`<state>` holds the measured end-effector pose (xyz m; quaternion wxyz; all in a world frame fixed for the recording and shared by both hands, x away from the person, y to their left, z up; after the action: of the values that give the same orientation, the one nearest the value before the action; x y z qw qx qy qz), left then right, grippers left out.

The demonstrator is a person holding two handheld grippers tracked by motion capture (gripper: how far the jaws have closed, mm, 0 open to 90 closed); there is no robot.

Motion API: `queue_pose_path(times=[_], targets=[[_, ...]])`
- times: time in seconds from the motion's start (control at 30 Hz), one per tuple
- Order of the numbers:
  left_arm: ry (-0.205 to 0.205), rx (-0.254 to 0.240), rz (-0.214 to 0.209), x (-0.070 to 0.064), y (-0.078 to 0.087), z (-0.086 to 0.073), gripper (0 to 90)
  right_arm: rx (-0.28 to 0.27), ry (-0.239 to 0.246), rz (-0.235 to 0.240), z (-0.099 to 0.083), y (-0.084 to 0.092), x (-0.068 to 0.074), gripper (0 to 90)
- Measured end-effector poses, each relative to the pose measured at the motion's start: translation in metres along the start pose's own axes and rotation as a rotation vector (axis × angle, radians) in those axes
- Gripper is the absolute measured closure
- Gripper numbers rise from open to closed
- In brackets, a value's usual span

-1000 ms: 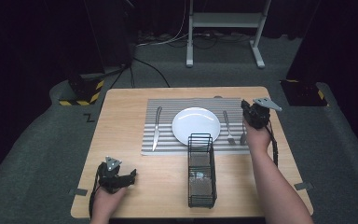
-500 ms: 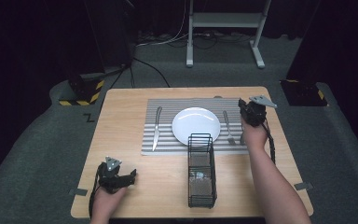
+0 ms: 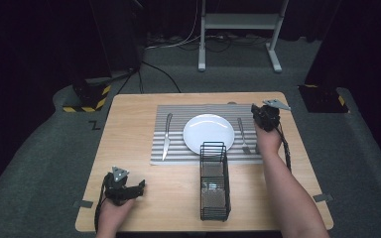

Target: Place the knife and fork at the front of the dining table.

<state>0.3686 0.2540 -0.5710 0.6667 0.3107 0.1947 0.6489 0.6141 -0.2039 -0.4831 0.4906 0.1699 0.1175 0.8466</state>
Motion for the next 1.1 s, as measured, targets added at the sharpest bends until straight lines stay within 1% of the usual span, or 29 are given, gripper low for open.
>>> queue_pose_path(times=[0.17, 0.33, 0.57, 0.87, 0.97, 1.1], targets=[[0.000, 0.000, 0.000, 0.000, 0.000, 0.000, 10.7, 0.006, -0.021, 0.004, -0.001, 0.000, -0.003, 87.6], [0.000, 0.000, -0.001, 0.000, 0.000, 0.000, 10.7, 0.029, -0.042, 0.007, -0.006, -0.003, -0.007, 87.6], [-0.001, 0.000, -0.001, 0.000, 0.000, 0.000, 10.7, 0.039, -0.048, 0.001, -0.010, -0.008, -0.007, 87.5], [-0.004, 0.001, 0.001, 0.000, 0.000, 0.000, 10.7, 0.064, -0.082, -0.012, -0.017, -0.012, -0.015, 86.9], [-0.004, 0.001, 0.001, 0.000, 0.000, 0.000, 10.7, 0.074, -0.090, -0.008, -0.019, -0.014, -0.017, 86.8], [-0.004, 0.001, 0.000, 0.000, 0.000, 0.000, 10.6, 0.085, -0.088, -0.010, -0.019, -0.016, -0.017, 86.7]])
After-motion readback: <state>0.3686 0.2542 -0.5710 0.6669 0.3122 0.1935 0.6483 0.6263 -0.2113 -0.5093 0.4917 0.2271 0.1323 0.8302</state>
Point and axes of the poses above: each handheld gripper's, and its own axes: y roughly backward along the jaws, z roughly out of its top, x roughly to its left, the point moved 6 cm from there along -y, roughly forward along the jaws, and after that the axes turned 13 degrees about z, right-handed, at the moved point
